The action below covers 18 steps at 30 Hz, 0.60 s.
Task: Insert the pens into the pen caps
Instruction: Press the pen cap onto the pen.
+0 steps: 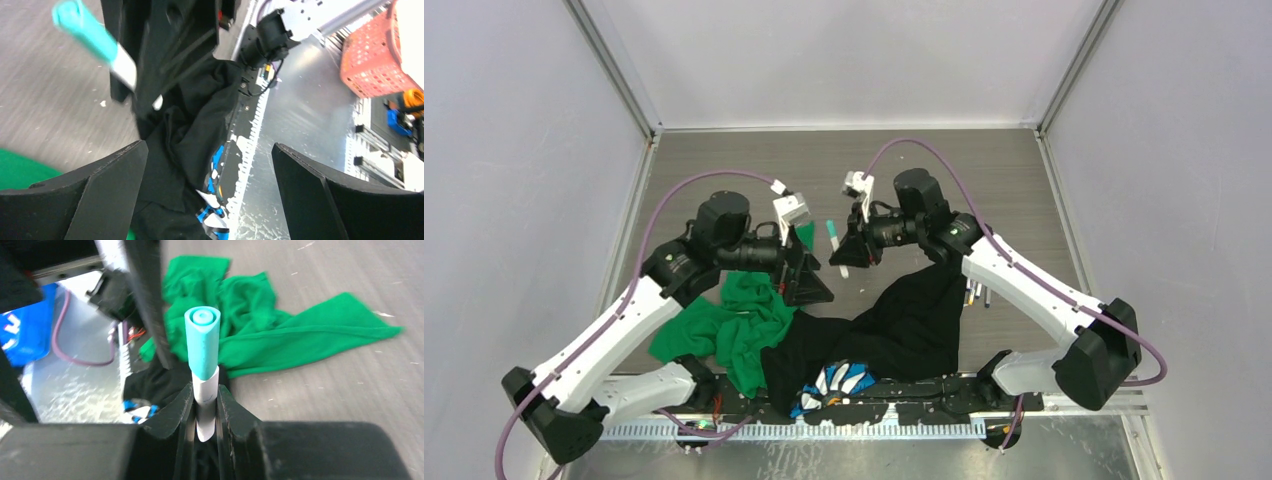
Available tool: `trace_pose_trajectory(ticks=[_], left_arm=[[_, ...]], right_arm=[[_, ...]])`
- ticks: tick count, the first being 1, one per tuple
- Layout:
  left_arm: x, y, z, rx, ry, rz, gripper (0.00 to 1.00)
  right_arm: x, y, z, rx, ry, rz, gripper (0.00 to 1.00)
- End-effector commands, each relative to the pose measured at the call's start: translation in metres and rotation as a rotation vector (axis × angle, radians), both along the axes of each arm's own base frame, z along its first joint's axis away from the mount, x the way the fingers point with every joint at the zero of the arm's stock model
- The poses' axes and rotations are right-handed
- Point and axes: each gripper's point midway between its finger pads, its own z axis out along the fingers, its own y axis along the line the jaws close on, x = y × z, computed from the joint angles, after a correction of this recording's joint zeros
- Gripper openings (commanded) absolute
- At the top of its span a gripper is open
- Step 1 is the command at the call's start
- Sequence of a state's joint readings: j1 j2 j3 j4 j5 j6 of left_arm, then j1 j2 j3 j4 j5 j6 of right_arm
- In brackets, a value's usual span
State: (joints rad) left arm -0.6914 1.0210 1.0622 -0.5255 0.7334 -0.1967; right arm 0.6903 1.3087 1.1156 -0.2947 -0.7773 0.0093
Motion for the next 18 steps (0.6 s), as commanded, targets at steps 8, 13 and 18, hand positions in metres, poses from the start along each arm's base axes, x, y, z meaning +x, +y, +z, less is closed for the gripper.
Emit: trace_pose_trajectory(ticks=[8,13,18], left_arm=[[0.057,0.020,0.048,-0.292,-0.166,0.420,0.98],[0.068,0.008,0.042,-0.407,-0.082,0.453,0.98],[0.077,-0.005,0.049,-0.453,-0.020,0.435,0.85]], right_arm=[[0.060,-0.002,0.079,0.374,-0.101,-0.325,0.01],[0.055,-0.001,0.110,0.519,-0.047,-0.330,0.01],[0.045,0.002,0.118,0.532,-0.016,-0.277,0.01]])
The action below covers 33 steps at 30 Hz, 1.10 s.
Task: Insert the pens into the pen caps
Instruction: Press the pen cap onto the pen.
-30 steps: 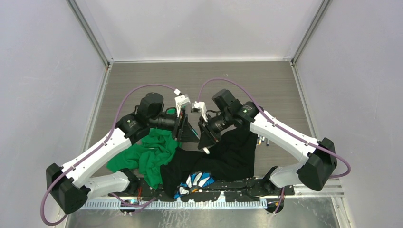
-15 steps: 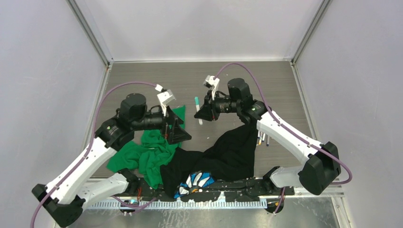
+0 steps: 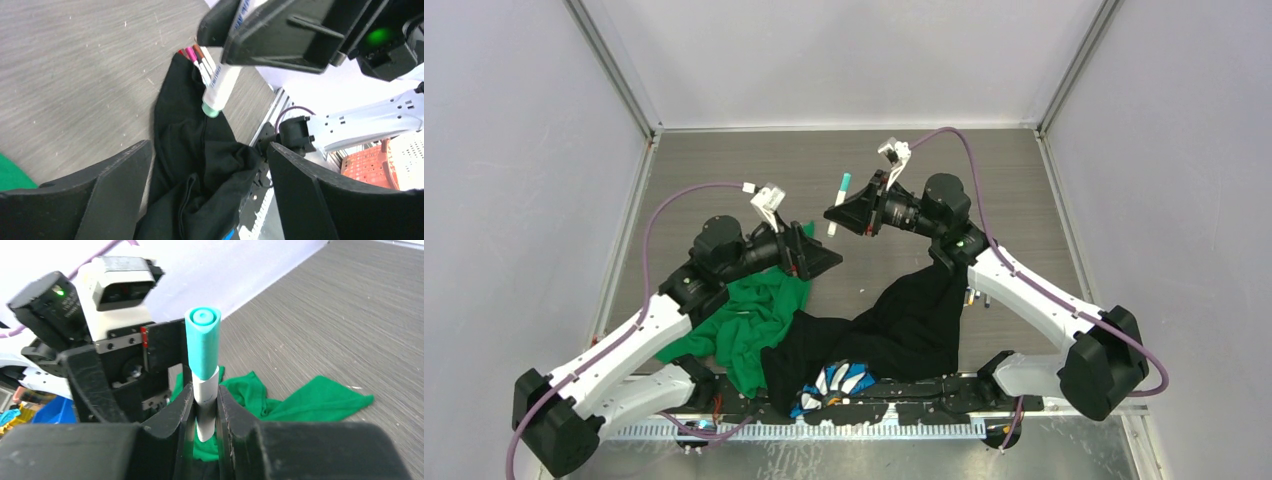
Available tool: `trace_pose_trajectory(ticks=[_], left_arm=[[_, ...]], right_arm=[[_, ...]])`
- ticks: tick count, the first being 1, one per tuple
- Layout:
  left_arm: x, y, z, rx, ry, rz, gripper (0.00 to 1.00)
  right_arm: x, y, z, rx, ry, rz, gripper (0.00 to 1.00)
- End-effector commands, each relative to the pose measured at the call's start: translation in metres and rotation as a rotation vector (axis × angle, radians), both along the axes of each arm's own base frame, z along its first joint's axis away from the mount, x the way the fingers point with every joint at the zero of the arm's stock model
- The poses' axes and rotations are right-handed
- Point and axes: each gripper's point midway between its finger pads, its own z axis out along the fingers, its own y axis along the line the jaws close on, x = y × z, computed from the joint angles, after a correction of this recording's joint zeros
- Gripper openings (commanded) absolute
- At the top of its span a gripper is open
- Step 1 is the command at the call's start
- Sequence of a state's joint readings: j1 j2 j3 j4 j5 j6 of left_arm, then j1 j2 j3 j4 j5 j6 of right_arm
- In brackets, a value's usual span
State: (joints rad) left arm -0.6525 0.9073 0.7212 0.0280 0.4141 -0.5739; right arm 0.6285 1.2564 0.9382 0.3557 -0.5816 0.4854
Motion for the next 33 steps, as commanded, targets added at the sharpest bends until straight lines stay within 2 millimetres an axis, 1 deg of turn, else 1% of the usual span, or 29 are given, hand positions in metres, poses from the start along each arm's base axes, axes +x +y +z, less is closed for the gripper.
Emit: trace_pose_trajectory(ticks=[1,4,7,9,11,13,14,15,16,19,21,22,24,26,28,30,33], left_arm=[[0.012,-0.011,0.067,-0.221,-0.100,0.010,0.81],[0.015,-0.010,0.077,-0.255,-0.108,0.014,0.67],[0.017,-0.008,0.079,-0.265,-0.100,0.005,0.62],[0.016,-0.010,0.081,-0.272,-0.092,-0.014,0.55],[0.014,-0.011,0.083,-0.286,-0.098,-0.028,0.52],[0.011,-0.013,0.086,-0.289,-0.106,-0.054,0.40],[0.010,-0.014,0.086,-0.286,-0.105,-0.066,0.38],[0.009,-0.015,0.085,-0.283,-0.104,-0.077,0.37],[0.009,-0.017,0.085,-0.281,-0.102,-0.085,0.34],[0.009,-0.018,0.087,-0.293,-0.112,-0.094,0.21],[0.007,-0.017,0.086,-0.292,-0.130,-0.098,0.06],[0.006,-0.016,0.084,-0.281,-0.145,-0.104,0.01],[0.002,-0.015,0.077,-0.250,-0.169,-0.120,0.00],[-0.003,-0.013,0.071,-0.223,-0.190,-0.137,0.00],[-0.007,-0.013,0.067,-0.197,-0.220,-0.163,0.00],[-0.008,-0.012,0.061,-0.162,-0.227,-0.174,0.00],[-0.013,-0.013,0.051,-0.130,-0.212,-0.207,0.00]], right_arm=[[-0.016,-0.001,0.051,0.138,-0.065,0.046,0.01],[-0.020,-0.001,0.051,0.135,-0.056,0.063,0.01],[-0.025,0.001,0.052,0.144,-0.045,0.099,0.01],[-0.027,0.003,0.054,0.150,-0.039,0.121,0.01],[-0.029,0.005,0.052,0.146,-0.031,0.142,0.01],[-0.030,0.006,0.053,0.148,-0.024,0.157,0.01],[-0.033,0.007,0.053,0.150,-0.022,0.174,0.01],[-0.034,0.008,0.053,0.151,-0.017,0.184,0.01],[-0.035,0.008,0.053,0.152,-0.010,0.194,0.01],[-0.038,0.009,0.052,0.150,0.010,0.212,0.01],[-0.039,0.009,0.049,0.143,0.027,0.216,0.01],[-0.038,0.009,0.047,0.136,0.041,0.211,0.01],[-0.038,0.007,0.044,0.129,0.058,0.199,0.14],[-0.037,0.002,0.044,0.126,0.065,0.183,0.31],[-0.033,-0.006,0.045,0.130,0.066,0.161,0.45],[-0.029,-0.015,0.049,0.137,0.054,0.144,0.53],[-0.028,-0.027,0.062,0.143,0.012,0.128,0.60]])
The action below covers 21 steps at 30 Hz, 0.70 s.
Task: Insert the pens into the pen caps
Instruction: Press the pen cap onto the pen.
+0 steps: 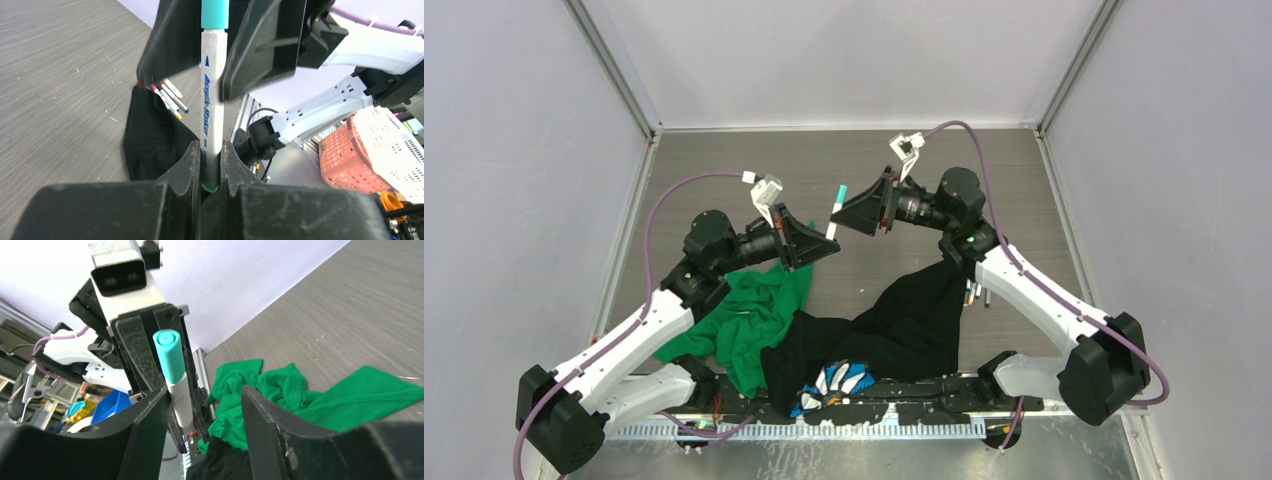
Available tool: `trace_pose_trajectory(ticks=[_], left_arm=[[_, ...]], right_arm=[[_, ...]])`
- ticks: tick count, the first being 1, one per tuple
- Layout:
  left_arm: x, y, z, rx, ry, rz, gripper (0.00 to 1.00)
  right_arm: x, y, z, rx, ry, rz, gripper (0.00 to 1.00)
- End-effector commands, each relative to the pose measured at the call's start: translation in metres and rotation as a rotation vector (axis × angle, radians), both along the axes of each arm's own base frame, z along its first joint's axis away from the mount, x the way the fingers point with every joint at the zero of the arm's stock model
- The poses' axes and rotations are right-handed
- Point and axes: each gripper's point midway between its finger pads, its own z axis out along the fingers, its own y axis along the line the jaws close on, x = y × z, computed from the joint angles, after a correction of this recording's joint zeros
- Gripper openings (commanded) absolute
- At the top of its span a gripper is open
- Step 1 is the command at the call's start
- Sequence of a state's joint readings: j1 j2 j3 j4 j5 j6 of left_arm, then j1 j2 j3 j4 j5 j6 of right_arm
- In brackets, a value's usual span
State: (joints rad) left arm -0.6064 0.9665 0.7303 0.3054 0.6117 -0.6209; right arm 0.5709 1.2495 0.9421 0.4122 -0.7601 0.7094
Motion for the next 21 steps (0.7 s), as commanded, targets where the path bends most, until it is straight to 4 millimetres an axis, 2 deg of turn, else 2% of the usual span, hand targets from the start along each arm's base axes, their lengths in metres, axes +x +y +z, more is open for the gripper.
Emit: trace_pose_trajectory(ticks=[1,7,14,19,21], left_arm=[[-0.012,0.002,0.001,0.030,-0.078,-0.057,0.00],[-0.018,0.000,-0.008,0.042,-0.052,-0.098,0.00],[-0.022,-0.001,-0.008,0.038,-0.058,-0.129,0.00],[-0.023,-0.002,-0.012,0.046,-0.046,-0.135,0.00],[-0.023,-0.001,-0.013,0.047,-0.044,-0.135,0.00]], right_arm=[[-0.008,-0.022,0.047,0.059,-0.153,-0.022,0.61],[-0.010,-0.022,0.065,0.088,-0.200,-0.009,0.63],[-0.001,-0.020,0.059,0.083,-0.176,-0.033,0.63],[-0.004,-0.018,0.060,0.094,-0.171,-0.006,0.58],[-0.005,-0.018,0.058,0.091,-0.167,0.002,0.52]])
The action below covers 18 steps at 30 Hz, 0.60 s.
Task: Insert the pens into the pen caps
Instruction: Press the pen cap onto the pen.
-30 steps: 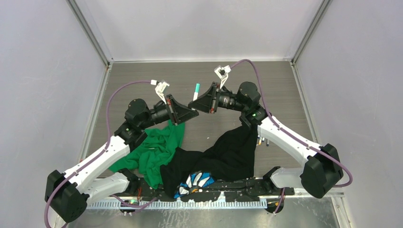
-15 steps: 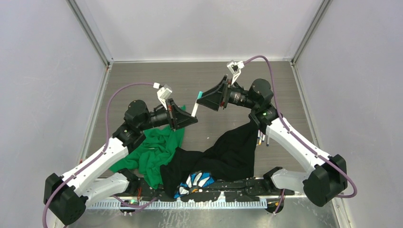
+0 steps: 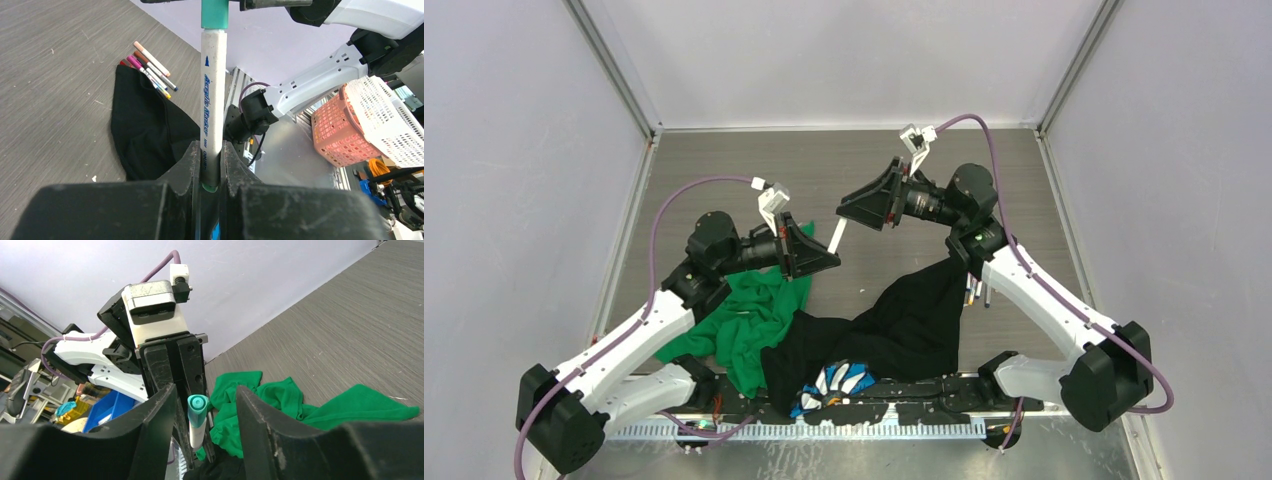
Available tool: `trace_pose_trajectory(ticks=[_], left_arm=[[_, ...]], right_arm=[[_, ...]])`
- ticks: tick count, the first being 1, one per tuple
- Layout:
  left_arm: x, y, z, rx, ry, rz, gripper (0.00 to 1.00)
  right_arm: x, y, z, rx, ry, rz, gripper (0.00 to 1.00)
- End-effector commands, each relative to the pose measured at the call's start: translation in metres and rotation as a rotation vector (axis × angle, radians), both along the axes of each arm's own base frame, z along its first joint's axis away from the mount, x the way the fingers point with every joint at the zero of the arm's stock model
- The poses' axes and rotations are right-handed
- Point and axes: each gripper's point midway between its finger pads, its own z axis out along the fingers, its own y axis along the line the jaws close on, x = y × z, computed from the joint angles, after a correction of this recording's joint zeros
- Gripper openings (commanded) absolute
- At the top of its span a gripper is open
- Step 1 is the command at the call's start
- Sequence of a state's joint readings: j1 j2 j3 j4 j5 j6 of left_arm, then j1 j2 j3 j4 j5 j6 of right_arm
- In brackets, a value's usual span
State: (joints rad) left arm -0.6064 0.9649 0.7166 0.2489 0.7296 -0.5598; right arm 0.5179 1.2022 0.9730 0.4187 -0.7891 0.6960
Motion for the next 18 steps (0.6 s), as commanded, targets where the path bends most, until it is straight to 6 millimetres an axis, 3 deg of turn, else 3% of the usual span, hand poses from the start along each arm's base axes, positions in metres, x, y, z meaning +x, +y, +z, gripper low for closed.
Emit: trace_pose_trajectory(ticks=[1,5,8,18], left_arm=[[-0.002,0.000,0.005,-0.013,-0.036,-0.020,0.00],[0.000,0.000,0.006,-0.011,-0.039,-0.014,0.00],[0.002,0.000,0.007,-0.014,-0.046,0.000,0.00],[0.027,0.007,0.010,0.026,-0.111,0.136,0.00]], right_arm=[[-0.009,0.000,0.026,0.049,-0.075,0.031,0.48],[-0.010,0.000,0.019,0.037,-0.060,0.040,0.15],[-0.010,0.000,0.012,0.027,-0.043,0.038,0.02],[0.000,0.010,-0.038,-0.129,0.114,-0.045,0.01]])
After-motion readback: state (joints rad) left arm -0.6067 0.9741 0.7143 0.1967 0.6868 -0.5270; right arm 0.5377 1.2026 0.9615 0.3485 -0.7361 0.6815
